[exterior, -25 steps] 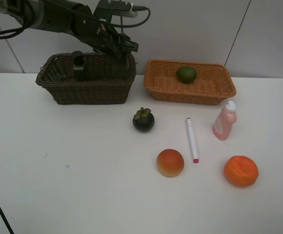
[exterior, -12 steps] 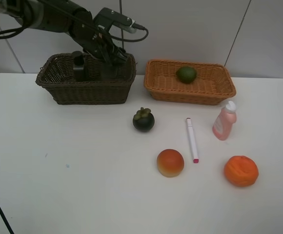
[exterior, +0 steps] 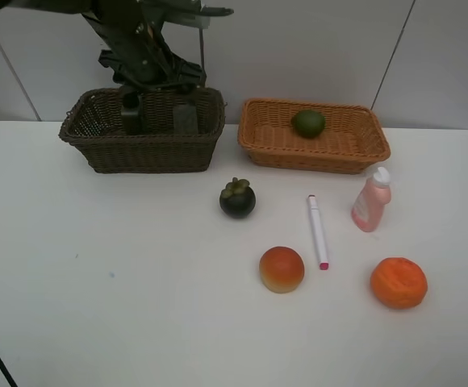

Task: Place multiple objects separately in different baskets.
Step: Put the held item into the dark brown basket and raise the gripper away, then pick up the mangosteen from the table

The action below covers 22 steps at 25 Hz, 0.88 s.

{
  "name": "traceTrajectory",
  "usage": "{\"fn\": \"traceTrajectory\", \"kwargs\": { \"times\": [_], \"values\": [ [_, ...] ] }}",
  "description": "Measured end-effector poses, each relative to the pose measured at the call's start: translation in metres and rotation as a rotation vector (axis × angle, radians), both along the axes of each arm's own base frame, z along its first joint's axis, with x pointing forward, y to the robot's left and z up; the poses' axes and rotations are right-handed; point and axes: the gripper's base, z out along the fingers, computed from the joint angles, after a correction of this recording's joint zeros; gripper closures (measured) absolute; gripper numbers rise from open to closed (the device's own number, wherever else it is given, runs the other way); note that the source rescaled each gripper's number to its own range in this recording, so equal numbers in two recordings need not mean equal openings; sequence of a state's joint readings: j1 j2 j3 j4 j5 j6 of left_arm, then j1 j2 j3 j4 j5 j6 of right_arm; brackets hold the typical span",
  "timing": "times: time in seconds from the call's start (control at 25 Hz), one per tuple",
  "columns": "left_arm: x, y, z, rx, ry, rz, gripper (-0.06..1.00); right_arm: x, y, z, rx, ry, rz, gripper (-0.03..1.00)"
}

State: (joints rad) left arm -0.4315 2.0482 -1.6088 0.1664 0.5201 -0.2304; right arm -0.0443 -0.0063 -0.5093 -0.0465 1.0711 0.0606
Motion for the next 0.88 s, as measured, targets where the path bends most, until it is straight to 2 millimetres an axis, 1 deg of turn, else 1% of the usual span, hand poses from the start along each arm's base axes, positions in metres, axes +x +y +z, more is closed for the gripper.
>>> {"fn": "traceTrajectory", "kwargs": {
  "times": [0.12,0.2,0.28,0.52,0.6,0.72,0.88],
  "values": [
    [-0.013,-0.001,0.007,-0.058,0.120,0.045,-0.06,0.000,0.000,0.000,0.000,0.000,0.000,-0.03],
    [-0.023,-0.006,0.004,-0.063,0.212,0.037,-0.06,0.000,0.000,0.000,0.000,0.000,0.000,-0.03],
    [-0.034,-0.015,0.002,-0.043,0.282,-0.001,-0.06,0.000,0.000,0.000,0.000,0.000,0.000,-0.03],
    [-0.070,-0.063,0.000,0.021,0.341,-0.193,-0.06,0.000,0.000,0.000,0.000,0.000,0.000,-0.03],
    [-0.078,-0.075,0.000,0.027,0.341,-0.235,-0.06,0.000,0.000,0.000,0.000,0.000,0.000,-0.03],
    [-0.083,-0.083,0.001,0.024,0.329,-0.257,-0.06,0.000,0.000,0.000,0.000,0.000,0.000,-0.03],
    [-0.081,-0.085,0.002,0.007,0.301,-0.259,-0.06,0.000,0.000,0.000,0.000,0.000,0.000,-0.03]
  ]
}}
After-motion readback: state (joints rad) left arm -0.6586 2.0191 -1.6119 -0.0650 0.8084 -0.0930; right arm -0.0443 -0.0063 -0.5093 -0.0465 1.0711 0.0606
